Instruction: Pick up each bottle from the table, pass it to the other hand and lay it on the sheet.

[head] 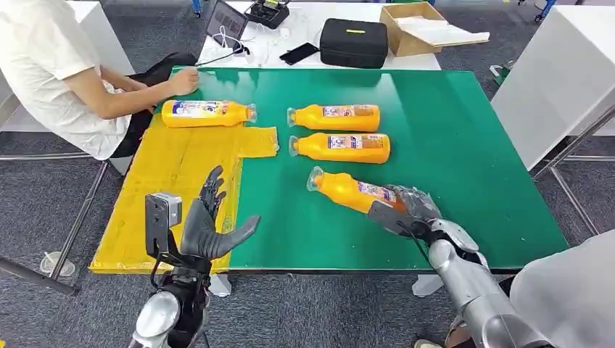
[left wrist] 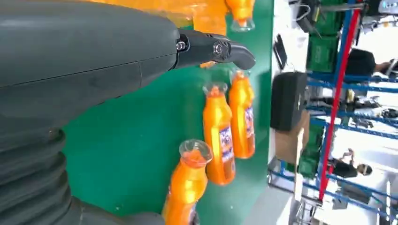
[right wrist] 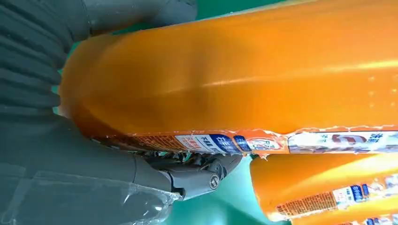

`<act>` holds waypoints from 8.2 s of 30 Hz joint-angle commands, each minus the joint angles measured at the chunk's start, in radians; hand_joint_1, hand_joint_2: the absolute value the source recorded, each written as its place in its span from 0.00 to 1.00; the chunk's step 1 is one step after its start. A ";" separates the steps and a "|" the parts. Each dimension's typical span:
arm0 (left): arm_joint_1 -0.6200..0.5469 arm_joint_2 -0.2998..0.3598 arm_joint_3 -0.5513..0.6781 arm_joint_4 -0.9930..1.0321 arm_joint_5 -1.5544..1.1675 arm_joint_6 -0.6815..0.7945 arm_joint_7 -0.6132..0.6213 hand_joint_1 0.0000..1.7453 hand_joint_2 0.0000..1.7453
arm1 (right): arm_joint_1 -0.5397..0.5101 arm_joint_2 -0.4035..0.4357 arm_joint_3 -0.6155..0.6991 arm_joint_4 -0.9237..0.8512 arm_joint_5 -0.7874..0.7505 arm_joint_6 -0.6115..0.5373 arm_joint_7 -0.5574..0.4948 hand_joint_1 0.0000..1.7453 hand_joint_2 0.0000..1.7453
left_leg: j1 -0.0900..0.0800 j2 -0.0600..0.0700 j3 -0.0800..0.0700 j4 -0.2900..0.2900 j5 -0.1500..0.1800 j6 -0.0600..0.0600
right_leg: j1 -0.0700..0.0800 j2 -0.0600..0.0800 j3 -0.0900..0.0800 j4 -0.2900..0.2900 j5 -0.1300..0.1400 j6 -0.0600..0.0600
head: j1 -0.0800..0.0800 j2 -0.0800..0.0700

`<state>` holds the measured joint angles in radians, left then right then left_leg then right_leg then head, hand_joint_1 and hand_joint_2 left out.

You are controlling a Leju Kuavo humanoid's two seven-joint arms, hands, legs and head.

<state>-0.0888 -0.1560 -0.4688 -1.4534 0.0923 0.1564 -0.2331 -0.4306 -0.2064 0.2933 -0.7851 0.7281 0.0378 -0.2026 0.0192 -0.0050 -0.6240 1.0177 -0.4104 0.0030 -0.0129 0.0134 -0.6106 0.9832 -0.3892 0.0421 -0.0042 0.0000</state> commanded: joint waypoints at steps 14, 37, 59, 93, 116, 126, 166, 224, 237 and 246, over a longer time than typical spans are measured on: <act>-0.070 0.020 -0.211 0.350 0.280 -0.240 0.011 0.00 1.00 | 0.161 0.229 0.109 -0.295 -0.528 0.084 -0.314 1.00 1.00 | 0.001 -0.001 -0.015 -0.001 0.003 0.000 | 0.001 -0.002 -0.012 0.002 0.000 -0.004 | 0.000 0.000; -0.084 -0.018 -0.187 0.150 0.218 -0.036 -0.101 0.00 1.00 | 0.171 0.241 0.177 -0.229 -0.510 0.025 -0.304 1.00 1.00 | 0.001 -0.003 -0.018 0.000 0.003 0.000 | 0.002 -0.004 -0.014 0.003 0.000 -0.005 | 0.000 0.000; -0.089 -0.023 -0.214 0.171 0.156 0.057 -0.124 0.00 1.00 | 0.183 0.239 0.200 -0.244 -0.430 -0.091 -0.276 1.00 1.00 | 0.001 -0.002 -0.020 -0.001 0.004 -0.001 | 0.001 -0.003 -0.017 0.002 0.001 -0.004 | 0.000 0.000; -0.147 -0.055 -0.175 0.290 0.373 0.033 -0.082 1.00 1.00 | 0.102 0.280 0.274 -0.182 -0.348 -0.213 -0.229 1.00 1.00 | 0.001 -0.001 -0.018 -0.001 0.003 0.000 | 0.001 -0.002 -0.015 0.002 0.001 -0.004 | 0.000 0.000; -0.052 0.062 -0.019 -0.035 0.015 0.260 -0.198 1.00 1.00 | 0.266 0.434 -0.356 -0.307 -0.072 -0.736 -0.495 0.00 0.00 | 0.001 -0.003 -0.020 0.000 0.003 -0.001 | 0.001 -0.004 -0.017 0.004 -0.001 -0.005 | 0.000 0.000; -0.094 0.117 0.005 0.002 -0.303 0.460 -0.238 1.00 1.00 | 0.297 0.432 -0.337 -0.395 -0.093 -0.736 -0.495 0.00 0.00 | 0.001 -0.004 -0.020 -0.001 0.004 0.000 | 0.001 -0.005 -0.017 0.003 0.000 -0.004 | 0.000 0.000; -0.644 0.038 -0.089 1.047 -1.183 -0.028 0.096 1.00 1.00 | 0.223 0.343 -0.042 -0.314 -0.379 -0.736 -0.495 0.00 0.00 | 0.002 -0.003 -0.022 0.000 0.007 -0.001 | 0.002 -0.004 -0.019 0.002 0.003 -0.003 | 0.000 0.000; -0.198 0.016 -0.042 0.380 -0.736 0.203 -0.141 0.00 1.00 | 0.303 0.348 -0.115 -0.380 -0.348 -0.736 -0.495 0.00 0.00 | 0.000 -0.003 -0.022 -0.001 0.004 -0.001 | 0.000 -0.003 -0.018 0.002 0.001 -0.003 | 0.000 0.000; -0.180 0.003 -0.012 0.347 -0.605 0.249 -0.182 0.00 1.00 | 0.279 0.328 -0.080 -0.327 -0.364 -0.736 -0.495 0.00 0.00 | 0.001 -0.002 -0.020 -0.001 0.003 -0.001 | 0.000 -0.003 -0.017 0.002 -0.001 -0.001 | 0.000 0.000; -0.122 -0.002 -0.027 0.243 -0.484 0.265 -0.181 0.00 1.00 | 0.152 0.225 -0.099 -0.061 0.145 -0.728 -0.227 0.00 1.00 | 0.001 -0.002 -0.022 -0.001 0.004 -0.001 | 0.000 -0.002 -0.018 0.001 0.001 0.000 | 0.000 0.000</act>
<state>-0.2566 -0.1591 -0.4845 -1.1272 -0.4845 0.4573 -0.4162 -0.1221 0.1373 0.1992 -1.1654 0.4757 -0.6970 -0.6981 0.0202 -0.0086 -0.6495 1.0175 -0.4055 0.0014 -0.0126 0.0107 -0.6323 0.9855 -0.3882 0.0424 -0.0038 0.0000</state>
